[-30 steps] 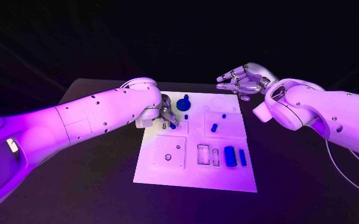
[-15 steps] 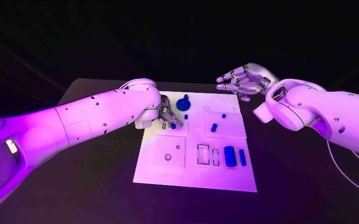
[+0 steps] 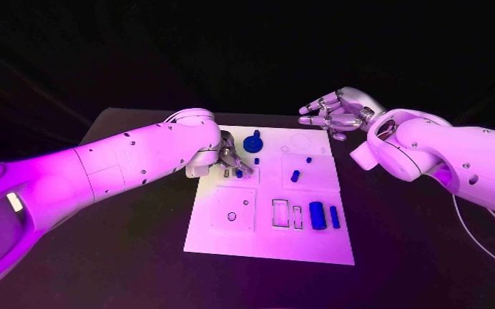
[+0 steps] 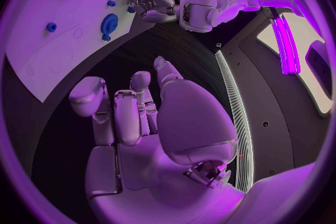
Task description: Assemble the parts on the task board
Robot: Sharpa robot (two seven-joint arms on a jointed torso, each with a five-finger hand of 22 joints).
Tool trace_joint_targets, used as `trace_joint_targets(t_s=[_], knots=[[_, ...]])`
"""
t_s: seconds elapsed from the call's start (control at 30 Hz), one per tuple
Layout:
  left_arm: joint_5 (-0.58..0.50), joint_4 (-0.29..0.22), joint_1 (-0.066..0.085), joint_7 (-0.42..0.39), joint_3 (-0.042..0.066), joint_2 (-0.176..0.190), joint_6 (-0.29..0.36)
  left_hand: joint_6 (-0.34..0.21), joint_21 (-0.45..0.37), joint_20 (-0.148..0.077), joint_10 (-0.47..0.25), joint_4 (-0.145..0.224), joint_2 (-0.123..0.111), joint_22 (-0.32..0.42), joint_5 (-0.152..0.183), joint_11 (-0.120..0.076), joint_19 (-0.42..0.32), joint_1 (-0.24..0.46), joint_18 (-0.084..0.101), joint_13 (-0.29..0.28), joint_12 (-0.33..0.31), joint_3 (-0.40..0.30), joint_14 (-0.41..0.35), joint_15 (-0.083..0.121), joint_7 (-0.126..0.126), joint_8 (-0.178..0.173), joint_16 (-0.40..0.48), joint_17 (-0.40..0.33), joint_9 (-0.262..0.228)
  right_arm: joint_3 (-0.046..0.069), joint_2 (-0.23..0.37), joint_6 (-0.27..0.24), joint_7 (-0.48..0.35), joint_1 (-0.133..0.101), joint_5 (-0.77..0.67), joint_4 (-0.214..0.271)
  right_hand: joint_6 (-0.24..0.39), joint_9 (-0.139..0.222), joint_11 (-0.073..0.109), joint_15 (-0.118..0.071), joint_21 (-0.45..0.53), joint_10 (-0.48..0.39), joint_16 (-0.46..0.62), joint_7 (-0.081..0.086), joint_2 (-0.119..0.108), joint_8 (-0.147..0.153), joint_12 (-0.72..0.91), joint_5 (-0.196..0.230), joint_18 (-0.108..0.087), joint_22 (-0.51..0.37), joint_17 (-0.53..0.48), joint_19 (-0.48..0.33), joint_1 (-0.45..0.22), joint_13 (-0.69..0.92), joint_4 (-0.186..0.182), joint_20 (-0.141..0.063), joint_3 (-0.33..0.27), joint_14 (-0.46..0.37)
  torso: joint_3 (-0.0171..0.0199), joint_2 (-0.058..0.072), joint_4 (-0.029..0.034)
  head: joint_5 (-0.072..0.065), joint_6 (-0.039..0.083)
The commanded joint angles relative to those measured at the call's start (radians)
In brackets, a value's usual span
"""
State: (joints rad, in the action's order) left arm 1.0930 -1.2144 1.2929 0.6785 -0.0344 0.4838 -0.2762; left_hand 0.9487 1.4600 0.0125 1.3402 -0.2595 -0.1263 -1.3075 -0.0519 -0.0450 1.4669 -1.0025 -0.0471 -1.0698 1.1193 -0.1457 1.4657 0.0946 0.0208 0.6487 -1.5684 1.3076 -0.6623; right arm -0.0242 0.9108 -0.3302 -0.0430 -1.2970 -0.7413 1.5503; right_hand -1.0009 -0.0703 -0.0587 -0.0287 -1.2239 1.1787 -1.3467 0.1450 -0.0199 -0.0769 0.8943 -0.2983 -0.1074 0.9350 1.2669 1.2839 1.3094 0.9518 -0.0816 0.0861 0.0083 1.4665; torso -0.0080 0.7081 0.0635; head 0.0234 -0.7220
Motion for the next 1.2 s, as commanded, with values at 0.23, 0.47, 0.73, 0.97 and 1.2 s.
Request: trace_joint_targets(t_s=[0.23, 0.47, 0.73, 0.97, 1.2], knots=[[-0.013, -0.053, 0.018, 0.019, 0.019, 0.052, -0.001, 0.007, -0.006, -0.007, -0.003, -0.028, 0.009, -0.139, 0.004, -0.001, 0.053, -0.001, 0.012, 0.006, -0.003, 0.065, 0.105, 0.009, 0.001, -0.003, -0.002, 0.263, -0.003, -0.001, -0.001, 0.015, 0.005, 0.001, -0.017, -0.008, 0.008, -0.001, 0.003, 0.008, 0.004, -0.004, 0.005, -0.001, 0.002, 0.0, 0.003, -0.004, -0.013, -0.001, -0.001, -0.001, -0.009, -0.001, 0.002, -0.002, -0.006, 0.033, 0.0006, -0.001, -0.0002, -0.002, 0.006], [-0.029, -0.062, 0.086, 0.026, 0.028, 0.079, -0.039, -0.003, -0.015, -0.009, -0.015, -0.032, 0.013, -0.132, 0.006, 0.0, 0.049, 0.011, 0.01, 0.019, -0.016, 0.123, 0.105, 0.01, 0.002, -0.006, -0.002, 0.263, -0.006, -0.001, -0.005, 0.016, 0.005, 0.001, -0.018, -0.017, 0.008, -0.001, 0.003, 0.008, 0.004, -0.004, 0.005, -0.001, 0.002, 0.0, 0.003, -0.004, -0.013, -0.001, -0.001, -0.001, -0.009, -0.001, 0.002, -0.002, -0.006, 0.033, 0.0006, 0.0, -0.0008, 0.0, 0.012], [-0.043, -0.018, 0.121, 0.026, 0.029, 0.071, -0.045, -0.065, -0.027, 0.0, -0.043, -0.023, 0.045, -0.123, 0.005, 0.02, 0.044, -0.054, 0.008, 0.052, -0.051, 0.172, 0.105, -0.005, 0.028, -0.067, -0.002, 0.263, 0.025, -0.002, -0.009, 0.018, 0.005, 0.001, -0.018, -0.021, 0.008, -0.001, 0.003, 0.008, 0.004, -0.004, 0.005, -0.001, 0.002, 0.0, 0.003, -0.004, -0.013, -0.001, -0.001, -0.001, -0.009, -0.001, 0.002, -0.002, -0.006, 0.033, -0.0016, 0.002, 0.0002, -0.002, 0.013], [-0.008, 0.092, 0.128, 0.007, 0.029, 0.023, -0.042, -0.08, -0.033, 0.013, -0.055, -0.032, 0.061, -0.118, 0.005, 0.037, 0.041, -0.069, 0.007, 0.068, -0.067, 0.212, 0.105, -0.02, 0.047, -0.119, -0.002, 0.263, 0.065, -0.002, -0.01, 0.017, 0.005, 0.002, -0.018, -0.022, 0.008, -0.001, 0.003, 0.008, 0.005, -0.004, 0.006, -0.001, 0.002, -0.001, 0.004, -0.006, -0.013, -0.002, -0.003, -0.002, -0.01, -0.001, 0.0, -0.002, -0.009, 0.033, -0.0007, 0.002, 0.0025, -0.003, 0.014], [0.019, 0.219, 0.126, -0.025, 0.024, -0.044, -0.062, -0.067, -0.032, 0.018, -0.056, -0.029, 0.077, -0.121, 0.005, 0.04, 0.042, -0.08, 0.007, 0.068, -0.067, 0.234, 0.105, -0.023, 0.049, -0.135, -0.002, 0.263, 0.083, -0.002, -0.015, 0.018, 0.004, 0.002, -0.02, -0.021, 0.008, -0.001, 0.003, 0.008, 0.005, -0.003, 0.006, -0.002, 0.004, -0.001, 0.004, -0.007, -0.013, -0.002, -0.002, -0.001, -0.009, -0.001, -0.001, -0.002, -0.009, 0.033, -0.0017, 0.003, -0.0009, 0.004, 0.014]])
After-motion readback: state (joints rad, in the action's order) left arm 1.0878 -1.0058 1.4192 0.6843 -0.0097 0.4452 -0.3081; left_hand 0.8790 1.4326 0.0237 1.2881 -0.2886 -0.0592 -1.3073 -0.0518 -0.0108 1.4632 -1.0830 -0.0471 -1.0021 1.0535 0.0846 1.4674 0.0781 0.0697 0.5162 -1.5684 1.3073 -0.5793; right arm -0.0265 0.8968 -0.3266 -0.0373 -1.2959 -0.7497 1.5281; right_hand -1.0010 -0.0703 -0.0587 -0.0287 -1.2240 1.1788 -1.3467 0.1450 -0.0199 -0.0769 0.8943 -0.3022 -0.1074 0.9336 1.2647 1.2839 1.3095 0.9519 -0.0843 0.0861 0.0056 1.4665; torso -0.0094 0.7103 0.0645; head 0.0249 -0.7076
